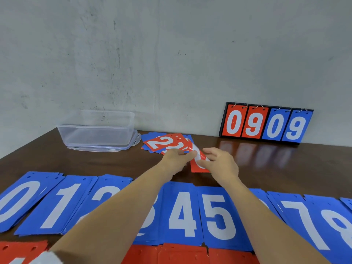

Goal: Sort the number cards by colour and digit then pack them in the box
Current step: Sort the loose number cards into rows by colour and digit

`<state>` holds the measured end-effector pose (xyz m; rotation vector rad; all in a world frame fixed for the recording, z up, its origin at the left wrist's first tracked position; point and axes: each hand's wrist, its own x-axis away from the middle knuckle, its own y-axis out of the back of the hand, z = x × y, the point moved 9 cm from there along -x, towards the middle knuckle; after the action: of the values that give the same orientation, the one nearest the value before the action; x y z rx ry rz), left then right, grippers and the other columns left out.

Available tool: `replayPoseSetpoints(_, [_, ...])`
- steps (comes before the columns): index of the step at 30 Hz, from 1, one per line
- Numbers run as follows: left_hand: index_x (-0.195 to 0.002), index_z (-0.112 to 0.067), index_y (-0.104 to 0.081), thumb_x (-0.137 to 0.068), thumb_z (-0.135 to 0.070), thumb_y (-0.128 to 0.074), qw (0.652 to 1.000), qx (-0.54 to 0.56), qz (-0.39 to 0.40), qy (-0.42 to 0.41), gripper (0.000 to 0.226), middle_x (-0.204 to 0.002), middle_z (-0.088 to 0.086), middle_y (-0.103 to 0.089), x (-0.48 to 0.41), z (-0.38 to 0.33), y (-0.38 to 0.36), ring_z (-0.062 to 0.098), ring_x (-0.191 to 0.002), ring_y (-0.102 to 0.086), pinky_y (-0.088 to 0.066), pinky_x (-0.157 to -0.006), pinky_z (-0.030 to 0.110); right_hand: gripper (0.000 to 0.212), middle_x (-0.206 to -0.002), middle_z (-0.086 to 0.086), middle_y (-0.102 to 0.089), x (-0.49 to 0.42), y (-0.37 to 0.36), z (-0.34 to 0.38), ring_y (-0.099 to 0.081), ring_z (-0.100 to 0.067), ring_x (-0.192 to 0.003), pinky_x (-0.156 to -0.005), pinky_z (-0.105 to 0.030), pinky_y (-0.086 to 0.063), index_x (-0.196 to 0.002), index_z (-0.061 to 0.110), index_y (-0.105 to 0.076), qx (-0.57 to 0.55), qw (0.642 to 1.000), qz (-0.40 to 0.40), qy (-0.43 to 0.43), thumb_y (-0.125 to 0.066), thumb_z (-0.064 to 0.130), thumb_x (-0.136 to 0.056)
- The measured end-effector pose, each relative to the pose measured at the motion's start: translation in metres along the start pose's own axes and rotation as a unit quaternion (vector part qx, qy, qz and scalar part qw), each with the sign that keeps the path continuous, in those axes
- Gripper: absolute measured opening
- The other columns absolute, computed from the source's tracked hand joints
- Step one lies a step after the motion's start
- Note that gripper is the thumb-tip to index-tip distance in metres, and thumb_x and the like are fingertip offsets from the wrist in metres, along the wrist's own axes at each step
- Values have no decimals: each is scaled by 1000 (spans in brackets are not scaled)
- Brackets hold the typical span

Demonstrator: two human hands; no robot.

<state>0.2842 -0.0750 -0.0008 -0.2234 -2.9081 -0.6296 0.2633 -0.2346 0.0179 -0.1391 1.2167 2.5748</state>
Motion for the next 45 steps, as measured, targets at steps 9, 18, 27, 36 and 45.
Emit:
replayPoseSetpoints(9, [-116, -7, -64, -94, -17, -62, 981, 137, -137, 26, 25, -113, 11, -69, 9, 37, 108, 28, -104, -66, -53, -75, 31, 59, -145, 6, -47, -22, -60, 62, -47, -16, -129, -102, -39, -45, -144, 28, -41, 55, 986, 113, 112, -54, 53, -92])
replayPoseSetpoints(18, [-99, -8, -67, -93, -15, -62, 971, 106, -208, 52, 10, -95, 13, -72, 46, 89, 198, 23, -75, -65, -56, -69, 37, 63, -160, -4, -18, -48, -149, 120, -17, -29, -146, -116, -51, -17, -153, 24, -20, 211, 935, 238, 155, -29, 56, -99])
replayPoseSetpoints(27, [-104, -10, -67, -92, -18, -65, 973, 162, -159, 34, 15, -102, 11, -72, 16, 72, 170, 29, -97, -69, -55, -89, 41, 42, -98, -9, -70, -42, -76, 45, -60, -24, -95, -88, -41, -47, -89, 8, -75, 32, 973, 206, 98, -51, 42, -97])
replayPoseSetpoints(36, [-89, -16, -64, -92, -16, -64, 977, 158, -142, 14, 3, -99, 9, -71, 7, 53, 141, 27, -95, -68, -55, -91, 43, 62, -135, 1, -53, -51, -31, 5, -51, -16, -120, -96, -34, -46, -139, 25, -46, 72, 994, 80, 36, -68, 46, -85])
replayPoseSetpoints(45, [-110, -14, -65, -91, -20, -65, 980, 147, -130, 36, 20, -104, 7, -72, -5, 76, 144, 26, -97, -69, -56, -89, 43, 86, -147, 0, -39, -57, -74, 5, -34, -24, -134, -110, -45, -20, -145, 36, -26, 193, 967, 154, 69, -58, 73, -75])
